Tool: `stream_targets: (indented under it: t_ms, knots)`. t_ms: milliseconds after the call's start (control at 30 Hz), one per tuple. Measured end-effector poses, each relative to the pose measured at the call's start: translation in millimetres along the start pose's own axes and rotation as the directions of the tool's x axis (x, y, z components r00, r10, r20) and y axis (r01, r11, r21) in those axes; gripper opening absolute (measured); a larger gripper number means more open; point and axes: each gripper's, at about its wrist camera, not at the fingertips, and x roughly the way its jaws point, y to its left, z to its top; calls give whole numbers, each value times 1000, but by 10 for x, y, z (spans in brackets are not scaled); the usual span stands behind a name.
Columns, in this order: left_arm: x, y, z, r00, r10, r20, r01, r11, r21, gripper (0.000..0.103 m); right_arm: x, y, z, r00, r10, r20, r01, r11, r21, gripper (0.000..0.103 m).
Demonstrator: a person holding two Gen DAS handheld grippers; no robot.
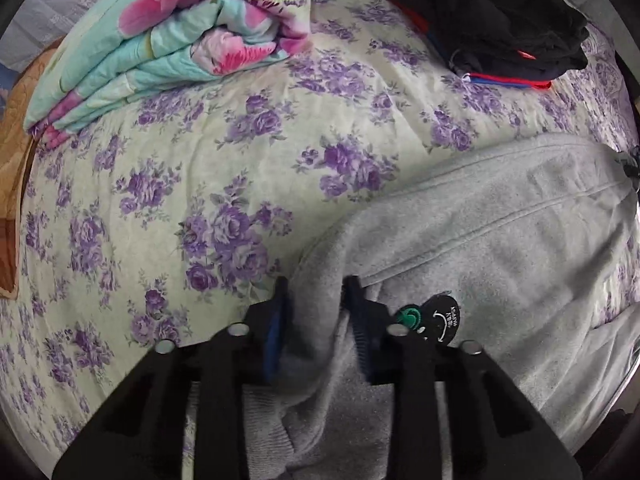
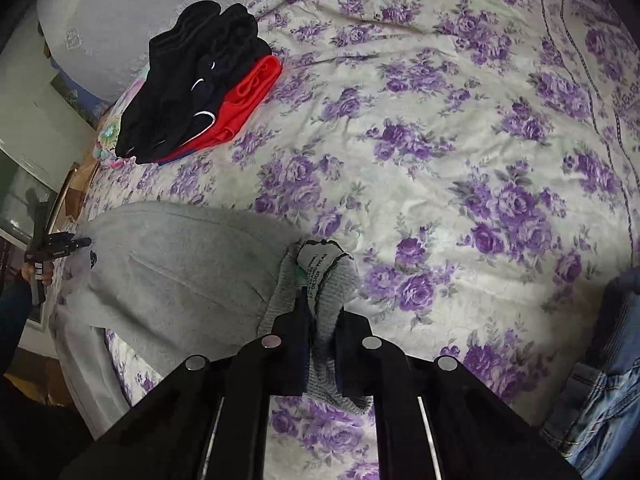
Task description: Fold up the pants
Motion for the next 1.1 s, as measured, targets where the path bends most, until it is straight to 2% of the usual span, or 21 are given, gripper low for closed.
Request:
stream_targets:
  t_ms: [33, 133, 233, 300, 367, 433, 500, 567, 633, 733, 833, 967, 1033, 1100]
  knots:
    - [-19, -13, 32, 999, 33, 21, -33, 999, 0, 9, -27, 1, 34, 1000, -11, 13, 11, 1000, 0, 9]
    - [-69, 116, 206, 997, 56, 49, -53, 996, -72, 8, -86, 60, 175, 997, -33, 63, 34, 999, -12, 8]
    - [-192, 145, 430, 989, 117, 90, -111, 991, -68, 8, -156, 152, 384, 992, -47, 119, 51, 998, -31, 8]
    - [-298, 195, 551, 980, 151, 128, -139, 986, -97, 8, -256, 182, 529, 981, -63, 186, 67, 998, -15, 8]
    - [-354, 265, 659, 974, 170, 149, -155, 982, -106, 8, -338, 135, 647, 970, -32, 240, 23, 999, 42, 8]
    - [-278, 205, 661, 970, 206, 131, -201, 978, -55, 8, -261, 134, 673, 972, -68, 223, 58, 997, 50, 8]
    - [-110, 81, 609, 957, 271, 102, -274, 962, 18, 8, -60, 125, 599, 981, -112, 159, 105, 993, 54, 8]
    - [1, -1, 552, 948, 306, 84, -310, 950, 44, 8, 131, 122, 464, 981, -160, 113, 154, 986, 61, 8]
    - [-55, -33, 518, 948, 303, 101, -308, 951, 34, 7, 149, 114, 356, 979, -162, 125, 152, 984, 90, 8]
    - [-311, -49, 464, 947, 281, 153, -290, 956, 37, 7, -111, 191, 271, 974, -112, 194, 99, 992, 80, 8]
    - [-700, -161, 278, 935, 256, 244, -285, 954, 90, 7, -516, 389, 150, 962, -57, 267, 58, 998, 8, 8]
    - [-1201, -370, -293, 920, 194, 341, -271, 943, 194, 8, -1119, 680, -318, 937, -4, 349, 32, 997, -75, 9]
    - [-1348, -452, -666, 925, 155, 347, -246, 940, 235, 9, -1355, 763, -674, 932, -7, 363, 37, 996, -76, 9]
    - [-1382, -492, -1056, 939, 120, 322, -208, 944, 257, 11, -1516, 790, -1134, 932, -18, 363, 36, 998, -42, 9]
